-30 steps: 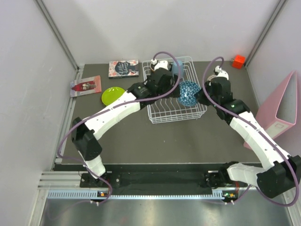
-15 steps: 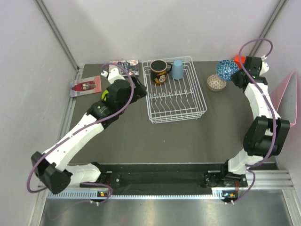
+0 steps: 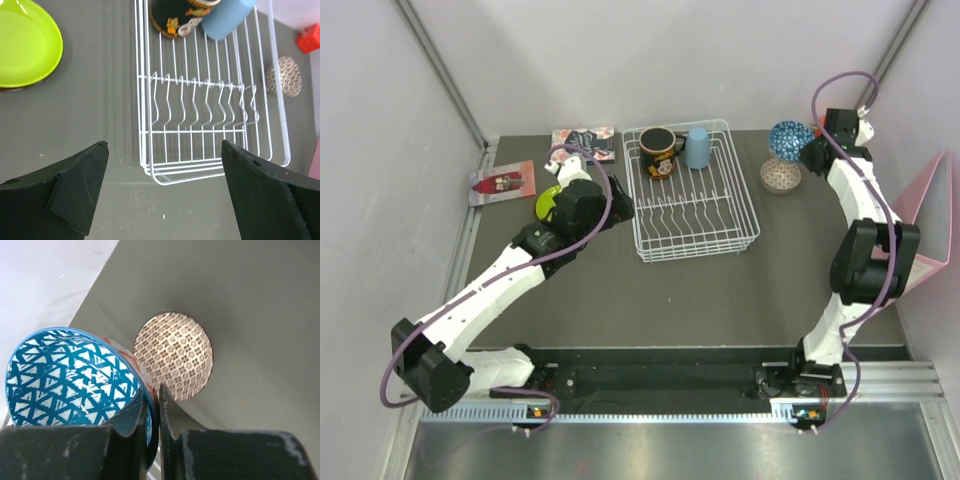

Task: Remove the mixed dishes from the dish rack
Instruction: Place the bowl at the center of the board.

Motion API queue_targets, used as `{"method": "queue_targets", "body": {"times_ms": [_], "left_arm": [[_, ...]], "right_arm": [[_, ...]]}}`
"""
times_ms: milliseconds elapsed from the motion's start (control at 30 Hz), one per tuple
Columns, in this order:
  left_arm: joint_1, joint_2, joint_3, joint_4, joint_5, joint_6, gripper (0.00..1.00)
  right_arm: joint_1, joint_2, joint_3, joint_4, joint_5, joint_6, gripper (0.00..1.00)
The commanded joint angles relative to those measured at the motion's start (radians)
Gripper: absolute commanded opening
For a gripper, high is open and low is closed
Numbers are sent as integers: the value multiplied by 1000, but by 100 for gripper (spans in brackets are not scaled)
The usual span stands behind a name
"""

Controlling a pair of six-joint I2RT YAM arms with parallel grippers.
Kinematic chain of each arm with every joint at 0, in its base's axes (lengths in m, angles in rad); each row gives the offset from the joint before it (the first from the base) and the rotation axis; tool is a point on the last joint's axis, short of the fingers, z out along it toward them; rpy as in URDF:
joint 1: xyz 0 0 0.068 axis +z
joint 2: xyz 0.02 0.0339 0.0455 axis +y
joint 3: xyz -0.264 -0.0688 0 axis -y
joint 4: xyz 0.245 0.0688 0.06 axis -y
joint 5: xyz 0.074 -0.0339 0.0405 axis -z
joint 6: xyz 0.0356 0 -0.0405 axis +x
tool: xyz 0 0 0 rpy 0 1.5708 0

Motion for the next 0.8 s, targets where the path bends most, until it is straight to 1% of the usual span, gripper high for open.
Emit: {"method": "queue_targets", "body": {"times_ms": [0,167,367,767], "left_arm": [[1,-18,-39,38,30,-8,99],[1,-41,-59,35,39,-5,99],[1,-29,-74,27,47,0,99],[1,13,-88,27,71,-8,99]], "right_arm": [[0,84,150,6,37,-26,0],[7,176,239,-43,69,-63,0],[12,207,180,-8,76,-73,0],[24,272,143,0,73,-107,0]]}}
